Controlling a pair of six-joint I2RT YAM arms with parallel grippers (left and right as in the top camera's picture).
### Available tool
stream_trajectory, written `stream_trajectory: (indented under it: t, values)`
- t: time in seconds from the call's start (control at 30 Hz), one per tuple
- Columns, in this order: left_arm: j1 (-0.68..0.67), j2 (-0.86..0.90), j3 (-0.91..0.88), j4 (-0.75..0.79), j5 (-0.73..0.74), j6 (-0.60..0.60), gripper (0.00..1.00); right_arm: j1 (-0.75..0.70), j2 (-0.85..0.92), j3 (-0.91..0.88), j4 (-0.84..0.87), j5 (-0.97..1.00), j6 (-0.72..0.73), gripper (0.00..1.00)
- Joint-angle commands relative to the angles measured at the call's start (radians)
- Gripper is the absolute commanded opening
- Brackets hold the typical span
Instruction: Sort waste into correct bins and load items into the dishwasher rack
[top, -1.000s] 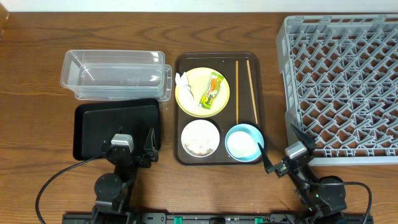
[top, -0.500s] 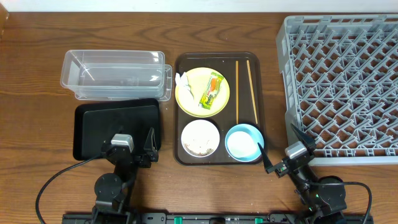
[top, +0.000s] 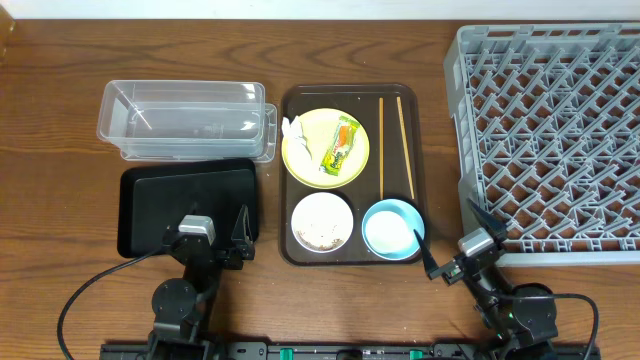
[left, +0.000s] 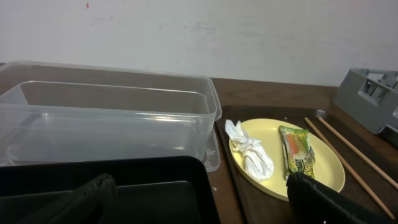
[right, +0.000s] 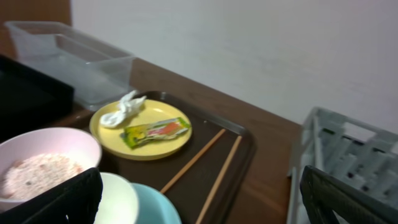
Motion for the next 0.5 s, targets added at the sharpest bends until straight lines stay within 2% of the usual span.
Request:
stream_trajectory:
  t: [0.0, 0.07, 0.13, 0.23, 0.37, 0.47]
  values:
    - [0.003, 0.007, -0.027, -0.003, 0.013, -0.013, 0.90, -0.007, -0.005, -0.004, 0.021, -0.101, 0.010, 0.99]
    - [0.003, 0.008, -0.025, 0.078, 0.078, -0.095, 0.90, -0.007, -0.005, -0.004, 0.068, -0.113, 0.077, 0.99]
    - [0.003, 0.008, -0.014, 0.187, 0.160, -0.172, 0.90, -0.007, -0.005, 0.002, 0.126, -0.114, 0.225, 0.99]
    - [0.003, 0.010, 0.023, 0.295, 0.186, -0.190, 0.90, -0.007, -0.002, 0.054, 0.104, -0.115, 0.340, 0.99]
    - [0.003, 0.057, 0.142, 0.253, 0.239, -0.190, 0.90, -0.007, 0.049, 0.190, -0.026, -0.100, 0.337, 0.99]
    - [0.003, 0.167, 0.291, 0.133, 0.318, -0.190, 0.90, -0.007, 0.158, 0.332, -0.129, -0.097, 0.307, 0.99]
